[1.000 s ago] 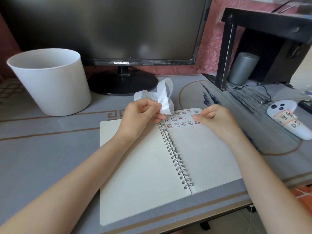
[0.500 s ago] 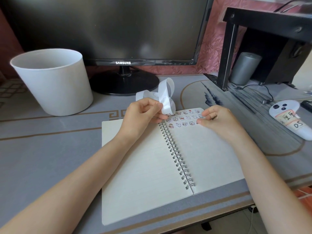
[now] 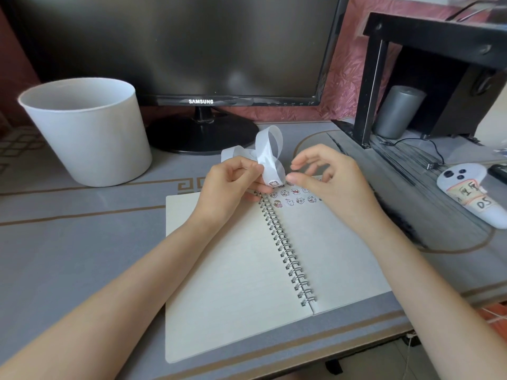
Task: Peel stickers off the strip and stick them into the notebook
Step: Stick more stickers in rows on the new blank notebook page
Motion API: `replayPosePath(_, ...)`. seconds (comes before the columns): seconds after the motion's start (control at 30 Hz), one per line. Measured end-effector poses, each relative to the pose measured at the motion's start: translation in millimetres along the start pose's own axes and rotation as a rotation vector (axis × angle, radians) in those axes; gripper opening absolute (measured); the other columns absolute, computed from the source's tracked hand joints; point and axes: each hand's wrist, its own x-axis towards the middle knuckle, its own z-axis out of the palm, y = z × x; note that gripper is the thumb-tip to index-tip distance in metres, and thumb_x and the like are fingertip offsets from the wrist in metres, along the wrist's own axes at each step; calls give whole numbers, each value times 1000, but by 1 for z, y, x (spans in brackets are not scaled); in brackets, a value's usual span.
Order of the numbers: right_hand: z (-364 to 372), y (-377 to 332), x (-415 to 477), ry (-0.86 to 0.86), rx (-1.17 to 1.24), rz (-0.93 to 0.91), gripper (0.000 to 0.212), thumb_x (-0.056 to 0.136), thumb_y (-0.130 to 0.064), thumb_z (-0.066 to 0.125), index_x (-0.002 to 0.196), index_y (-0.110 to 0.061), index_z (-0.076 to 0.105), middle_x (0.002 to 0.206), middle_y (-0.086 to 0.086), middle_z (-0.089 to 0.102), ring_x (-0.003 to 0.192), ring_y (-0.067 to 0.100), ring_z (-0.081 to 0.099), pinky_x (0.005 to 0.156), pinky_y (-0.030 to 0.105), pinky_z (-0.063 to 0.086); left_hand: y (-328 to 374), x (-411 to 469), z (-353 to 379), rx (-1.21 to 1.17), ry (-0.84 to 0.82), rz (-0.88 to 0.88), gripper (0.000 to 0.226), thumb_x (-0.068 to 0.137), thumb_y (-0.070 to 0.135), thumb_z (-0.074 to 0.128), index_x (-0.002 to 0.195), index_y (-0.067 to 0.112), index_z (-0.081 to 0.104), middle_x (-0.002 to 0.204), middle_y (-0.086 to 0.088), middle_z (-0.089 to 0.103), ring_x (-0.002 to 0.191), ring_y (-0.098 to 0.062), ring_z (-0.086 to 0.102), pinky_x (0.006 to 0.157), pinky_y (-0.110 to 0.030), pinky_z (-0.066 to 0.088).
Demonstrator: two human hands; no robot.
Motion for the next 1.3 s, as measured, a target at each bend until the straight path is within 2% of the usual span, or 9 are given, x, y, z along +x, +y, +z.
replayPosePath(0.1,6,-5,4,-11,-66,-46,19,73,-26,78,83,-25,63,86,-10,68,83,9,57,64,16,33,1,0,0,-8,-3,9,13,95,14,54,87,4,59,81,-15,69,73,-20,73,56,-23,54)
replayPosePath(0.2,14,-7,-1,15,-193,-100,17,74,-26,77,84,-26,63,79,-17,62,86,4,55,74,20,41,1,-1,0,-11,-12,15,13,95,13,54,86,5,58,68,0,67,72,-20,73,56,-22,54)
replayPosePath(0.3,18,-6,-6,49,-230,-115,17,76,-25,75,88,-27,64,78,-18,58,81,2,55,75,16,42,2,-2,0,-9,-19,31,13,95,13,54,88,4,58,71,-5,66,72,-19,72,55,-22,53)
replayPosePath(0.43,20,-4,-4,81,-104,-102,16,77,-18,75,89,-20,64,80,-8,65,66,-2,52,61,8,34,5,-3,0,-16,-34,38,17,96,16,52,93,1,60,85,-15,69,74,-21,72,58,-26,52)
replayPosePath(0.6,21,-8,-3,100,134,-36,13,79,-8,73,85,-17,67,76,-8,66,61,-3,50,58,7,36,7,-5,1,-27,-82,43,17,95,18,53,86,11,65,76,3,70,74,-19,72,60,-26,53)
replayPosePath(0.87,23,-7,-3,128,74,-38,10,79,-8,73,88,-13,73,70,-17,61,57,-4,50,60,7,35,4,-5,1,18,-96,90,10,91,13,60,85,9,66,74,2,71,73,-16,71,64,-29,56)
replayPosePath(1.03,23,-7,-4,129,31,-59,8,79,-7,72,86,-11,73,69,-33,57,56,-6,49,60,6,35,3,-4,1,9,-93,90,11,91,12,60,83,12,67,73,2,71,74,-15,71,65,-27,57)
replayPosePath(1.17,23,-7,-4,100,58,-24,7,80,-9,72,87,-11,71,64,-23,59,52,-6,48,56,6,34,3,-3,1,4,-96,86,11,91,11,60,84,11,69,76,0,73,75,-15,71,66,-24,57)
replayPosePath(1.3,23,-7,-5,70,65,2,6,82,-10,71,88,-9,69,62,-21,59,49,-5,50,53,7,35,1,-3,1,9,-95,80,10,90,10,60,86,9,69,79,-4,73,77,-17,72,66,-24,56)
